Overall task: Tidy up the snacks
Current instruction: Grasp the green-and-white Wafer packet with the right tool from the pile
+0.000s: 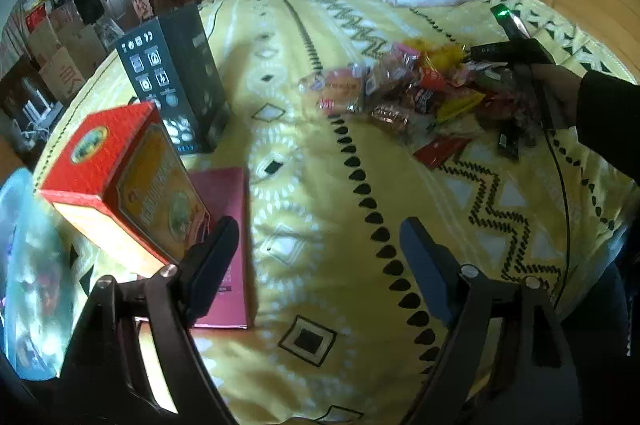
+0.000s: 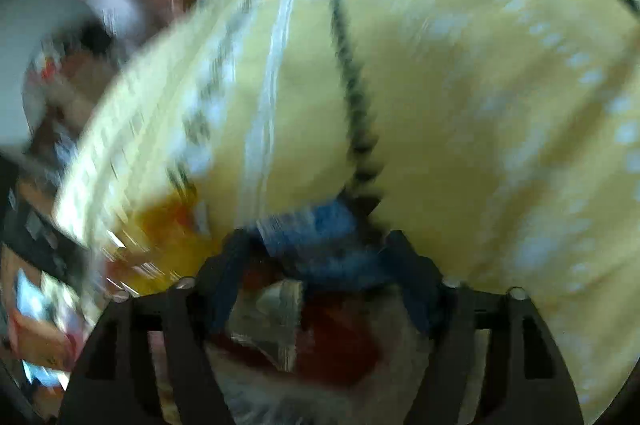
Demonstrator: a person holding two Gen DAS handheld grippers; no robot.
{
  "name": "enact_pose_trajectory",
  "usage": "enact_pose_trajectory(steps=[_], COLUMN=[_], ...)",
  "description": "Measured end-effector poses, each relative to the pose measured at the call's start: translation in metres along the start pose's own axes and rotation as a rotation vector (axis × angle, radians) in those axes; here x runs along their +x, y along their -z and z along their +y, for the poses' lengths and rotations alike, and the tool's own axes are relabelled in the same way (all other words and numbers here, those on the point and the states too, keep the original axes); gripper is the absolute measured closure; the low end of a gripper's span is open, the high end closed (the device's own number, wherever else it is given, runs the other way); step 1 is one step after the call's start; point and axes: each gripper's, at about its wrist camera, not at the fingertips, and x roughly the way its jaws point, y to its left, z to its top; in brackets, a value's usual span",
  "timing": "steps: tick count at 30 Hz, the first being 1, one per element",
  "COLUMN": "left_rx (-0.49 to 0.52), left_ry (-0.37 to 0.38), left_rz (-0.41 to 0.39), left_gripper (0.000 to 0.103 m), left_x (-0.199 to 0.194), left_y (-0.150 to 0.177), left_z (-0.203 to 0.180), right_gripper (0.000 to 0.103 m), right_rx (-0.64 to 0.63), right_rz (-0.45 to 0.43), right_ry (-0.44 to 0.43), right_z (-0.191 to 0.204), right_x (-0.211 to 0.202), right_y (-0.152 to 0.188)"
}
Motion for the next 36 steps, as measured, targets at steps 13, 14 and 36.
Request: enact_pose_trajectory(steps=[13,14,36], left_rx=[-0.086,-0.087,-0.174], left_ry=[0.021,0.019,0.071], left_rz=[0.006,0.008,0.075], left_gripper=[0.020,0.020,0.020], left_x=[-0.011,-0.011,-0.007], left_y=[0.018,0.020,0.040], left_z=[0.014,0.015,0.019], right_gripper=[0.012,0.012,0.022], right_rx=[-0.016,-0.039,-0.569], right_rz=[0.047,0.080,0.013], right_ry=[-0.170,-0.223,-0.195], right_z=[0.100,0.114,0.237], right_x=[-0.041,-0.045,-0.131], right_y=[0.093,0.103,0.251])
